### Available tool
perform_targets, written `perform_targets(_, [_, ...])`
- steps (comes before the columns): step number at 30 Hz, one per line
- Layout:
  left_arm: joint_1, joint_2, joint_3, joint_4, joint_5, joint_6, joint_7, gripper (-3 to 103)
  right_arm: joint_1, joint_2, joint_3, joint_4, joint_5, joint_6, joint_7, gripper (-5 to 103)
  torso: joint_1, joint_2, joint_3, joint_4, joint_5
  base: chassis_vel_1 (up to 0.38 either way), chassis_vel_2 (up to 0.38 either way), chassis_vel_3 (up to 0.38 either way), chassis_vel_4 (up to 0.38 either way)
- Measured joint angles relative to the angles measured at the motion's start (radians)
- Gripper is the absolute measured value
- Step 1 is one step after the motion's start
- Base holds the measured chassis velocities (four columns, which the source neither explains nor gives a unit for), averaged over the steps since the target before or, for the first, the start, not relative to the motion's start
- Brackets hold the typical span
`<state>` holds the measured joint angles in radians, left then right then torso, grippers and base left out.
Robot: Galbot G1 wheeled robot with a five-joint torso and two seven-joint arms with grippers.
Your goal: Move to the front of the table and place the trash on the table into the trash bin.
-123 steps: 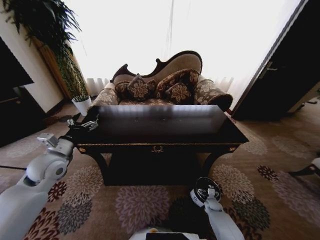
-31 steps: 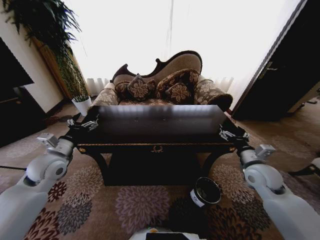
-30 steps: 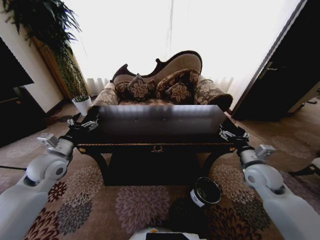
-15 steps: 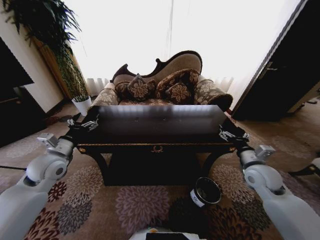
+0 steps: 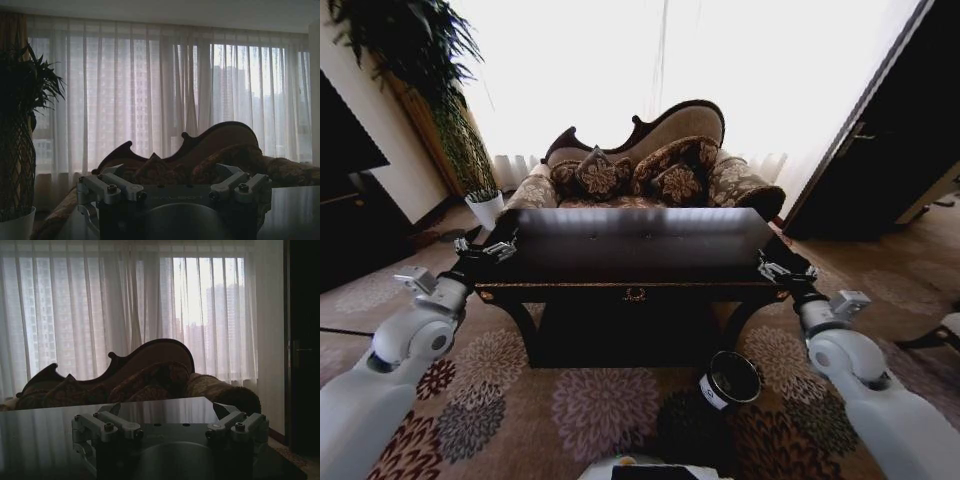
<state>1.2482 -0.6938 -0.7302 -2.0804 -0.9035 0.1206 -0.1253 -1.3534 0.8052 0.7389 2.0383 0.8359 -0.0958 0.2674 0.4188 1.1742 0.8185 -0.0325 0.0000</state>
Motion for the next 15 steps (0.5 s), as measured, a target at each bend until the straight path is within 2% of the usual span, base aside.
perform_targets(15, [0.0,0.0,0.0,0.0,0.0,0.0,0.0,100,0.0,0.0,0.0,0.001,0.0,0.0,0.0,100,0.0,0.0,0.0,0.0,0.0,0.138,-0.134,-0.131,0.139])
